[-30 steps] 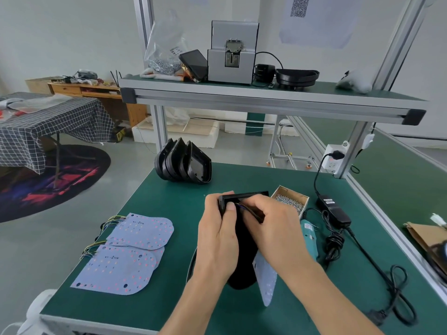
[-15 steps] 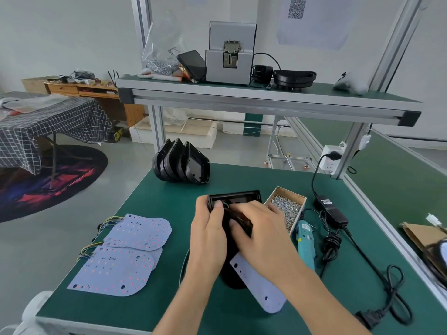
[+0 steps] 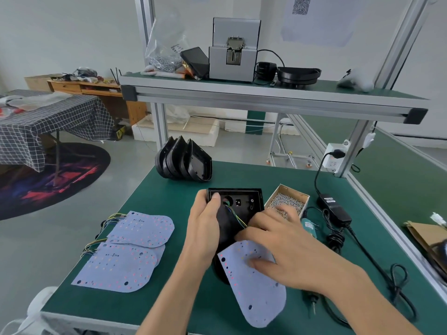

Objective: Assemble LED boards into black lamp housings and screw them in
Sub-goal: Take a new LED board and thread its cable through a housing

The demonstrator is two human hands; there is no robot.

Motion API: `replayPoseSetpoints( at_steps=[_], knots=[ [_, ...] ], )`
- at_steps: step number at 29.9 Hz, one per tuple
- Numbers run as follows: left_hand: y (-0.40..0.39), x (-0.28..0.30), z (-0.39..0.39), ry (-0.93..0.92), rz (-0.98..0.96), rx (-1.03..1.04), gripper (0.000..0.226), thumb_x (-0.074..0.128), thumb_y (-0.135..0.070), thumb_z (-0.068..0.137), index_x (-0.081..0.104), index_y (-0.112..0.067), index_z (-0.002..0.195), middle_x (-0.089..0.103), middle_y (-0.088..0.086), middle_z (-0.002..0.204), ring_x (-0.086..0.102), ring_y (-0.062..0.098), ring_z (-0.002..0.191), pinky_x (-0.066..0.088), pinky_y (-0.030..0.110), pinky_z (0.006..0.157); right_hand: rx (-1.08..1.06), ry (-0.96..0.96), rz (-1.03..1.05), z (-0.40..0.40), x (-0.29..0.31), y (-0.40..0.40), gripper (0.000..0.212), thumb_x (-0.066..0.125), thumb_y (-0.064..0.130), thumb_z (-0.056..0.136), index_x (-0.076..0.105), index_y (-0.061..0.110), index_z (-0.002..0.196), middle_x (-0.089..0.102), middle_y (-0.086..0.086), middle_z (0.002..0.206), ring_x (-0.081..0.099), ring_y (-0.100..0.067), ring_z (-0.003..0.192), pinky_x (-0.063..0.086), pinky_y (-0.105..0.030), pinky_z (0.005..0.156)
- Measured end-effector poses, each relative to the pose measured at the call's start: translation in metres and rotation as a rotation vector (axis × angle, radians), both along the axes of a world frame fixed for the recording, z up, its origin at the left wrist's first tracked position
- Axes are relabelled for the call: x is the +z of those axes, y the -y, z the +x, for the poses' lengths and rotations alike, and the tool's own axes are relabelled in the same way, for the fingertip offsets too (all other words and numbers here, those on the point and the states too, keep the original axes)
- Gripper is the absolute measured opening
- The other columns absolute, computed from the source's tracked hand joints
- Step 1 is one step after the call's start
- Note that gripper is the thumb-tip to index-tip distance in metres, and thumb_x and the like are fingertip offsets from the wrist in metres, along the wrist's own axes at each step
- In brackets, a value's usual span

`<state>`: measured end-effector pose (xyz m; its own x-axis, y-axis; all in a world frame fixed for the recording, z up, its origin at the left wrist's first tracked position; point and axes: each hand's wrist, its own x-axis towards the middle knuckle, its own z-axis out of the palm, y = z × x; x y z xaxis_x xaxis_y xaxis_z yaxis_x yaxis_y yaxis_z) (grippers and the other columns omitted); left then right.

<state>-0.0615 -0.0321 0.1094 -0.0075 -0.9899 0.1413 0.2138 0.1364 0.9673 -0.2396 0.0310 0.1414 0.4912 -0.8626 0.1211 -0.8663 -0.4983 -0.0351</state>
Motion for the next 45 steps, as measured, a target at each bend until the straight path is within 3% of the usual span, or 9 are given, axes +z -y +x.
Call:
replayPoseSetpoints(
  at_steps=[6, 11, 13, 18, 22, 26, 29, 33, 45],
  knots=[
    [-0.001, -0.005, -0.002, -0.131, 0.228, -0.215, 0.021, 0.061, -0.033, 0.095, 0.072, -0.019, 0.106, 0.073, 0.005, 0.111, 0.07, 0.022, 0.103, 0.053, 0.045, 0.093, -0.017, 0.318, 0.131, -0.014, 0.028, 0.012, 0.021, 0.071, 0.042, 0.095, 0.052, 0.044, 0.104, 0.046, 0.026, 0.108, 0.03, 0.012, 0.117, 0.018, -0.009, 0.103],
    [-0.009, -0.004, -0.008, -0.239, 0.329, -0.273, 0.062, 0.068, -0.036, 0.094, 0.05, -0.004, 0.143, 0.065, 0.01, 0.135, 0.063, 0.021, 0.106, 0.055, 0.032, 0.084, -0.173, 0.505, 0.143, -0.014, 0.029, 0.022, 0.02, 0.067, 0.046, 0.097, 0.05, 0.048, 0.108, 0.048, 0.03, 0.114, 0.033, -0.009, 0.118, 0.039, -0.025, 0.088],
    [-0.009, 0.003, -0.007, -0.239, 0.305, -0.289, 0.053, 0.072, -0.048, 0.081, 0.061, -0.011, 0.118, 0.06, 0.014, 0.105, 0.053, 0.024, 0.09, 0.048, 0.035, 0.075, -0.174, 0.552, 0.086, -0.011, 0.023, 0.023, 0.021, 0.066, 0.046, 0.096, 0.052, 0.047, 0.111, 0.048, 0.029, 0.115, 0.034, -0.008, 0.12, 0.039, -0.026, 0.094],
    [-0.005, 0.007, -0.002, -0.259, 0.31, -0.314, 0.042, 0.067, -0.052, 0.084, 0.056, -0.017, 0.105, 0.052, 0.013, 0.102, 0.046, 0.03, 0.092, 0.037, 0.046, 0.087, -0.106, 0.509, -0.101, -0.008, 0.014, 0.021, 0.022, 0.073, 0.034, 0.097, 0.059, 0.039, 0.113, 0.048, 0.026, 0.109, 0.026, 0.022, 0.115, 0.025, -0.019, 0.099],
    [-0.001, 0.002, 0.002, -0.176, 0.24, -0.255, 0.033, 0.06, -0.043, 0.096, 0.06, -0.01, 0.1, 0.06, 0.015, 0.101, 0.055, 0.029, 0.092, 0.044, 0.047, 0.089, -0.105, 0.368, -0.247, -0.009, 0.002, 0.018, 0.037, 0.071, 0.042, 0.093, 0.066, 0.03, 0.127, 0.049, 0.007, 0.117, 0.039, -0.005, 0.115, 0.028, -0.041, 0.109],
    [-0.002, 0.005, 0.001, -0.235, 0.314, -0.276, 0.055, 0.05, -0.046, 0.104, 0.062, 0.001, 0.13, 0.064, 0.027, 0.134, 0.061, 0.047, 0.125, 0.044, 0.058, 0.112, -0.173, 0.854, -0.05, -0.008, -0.021, 0.009, 0.081, 0.072, 0.055, 0.093, 0.027, 0.054, 0.159, 0.016, 0.019, 0.166, 0.012, 0.002, 0.155, 0.016, -0.013, 0.118],
    [-0.003, 0.006, -0.002, -0.234, 0.315, -0.355, 0.063, 0.04, -0.058, 0.104, 0.072, -0.008, 0.125, 0.068, 0.021, 0.133, 0.065, 0.039, 0.123, 0.055, 0.05, 0.104, -0.251, 1.279, 0.154, 0.0, -0.034, 0.006, 0.099, 0.073, 0.066, 0.081, 0.018, 0.05, 0.162, 0.02, 0.039, 0.163, 0.016, 0.012, 0.153, 0.021, -0.023, 0.125],
    [-0.004, -0.006, -0.004, -0.302, 0.317, -0.378, 0.077, 0.027, -0.072, 0.1, 0.077, -0.018, 0.118, 0.071, 0.016, 0.129, 0.069, 0.034, 0.12, 0.057, 0.046, 0.096, -0.248, 1.453, 0.106, 0.008, -0.036, 0.004, 0.055, 0.072, 0.044, 0.093, 0.053, 0.039, 0.145, 0.067, 0.015, 0.139, 0.062, -0.01, 0.131, 0.051, -0.037, 0.109],
    [-0.009, -0.01, -0.019, -0.171, 0.245, -0.329, 0.03, 0.055, -0.018, 0.096, 0.082, -0.014, 0.085, 0.078, 0.011, 0.09, 0.075, 0.023, 0.073, 0.059, 0.03, 0.06, -0.278, 1.527, 0.06, 0.002, -0.031, 0.001, 0.052, 0.075, 0.017, 0.097, 0.06, 0.049, 0.134, 0.074, 0.015, 0.125, 0.07, -0.008, 0.117, 0.055, -0.017, 0.091]
  ],
)
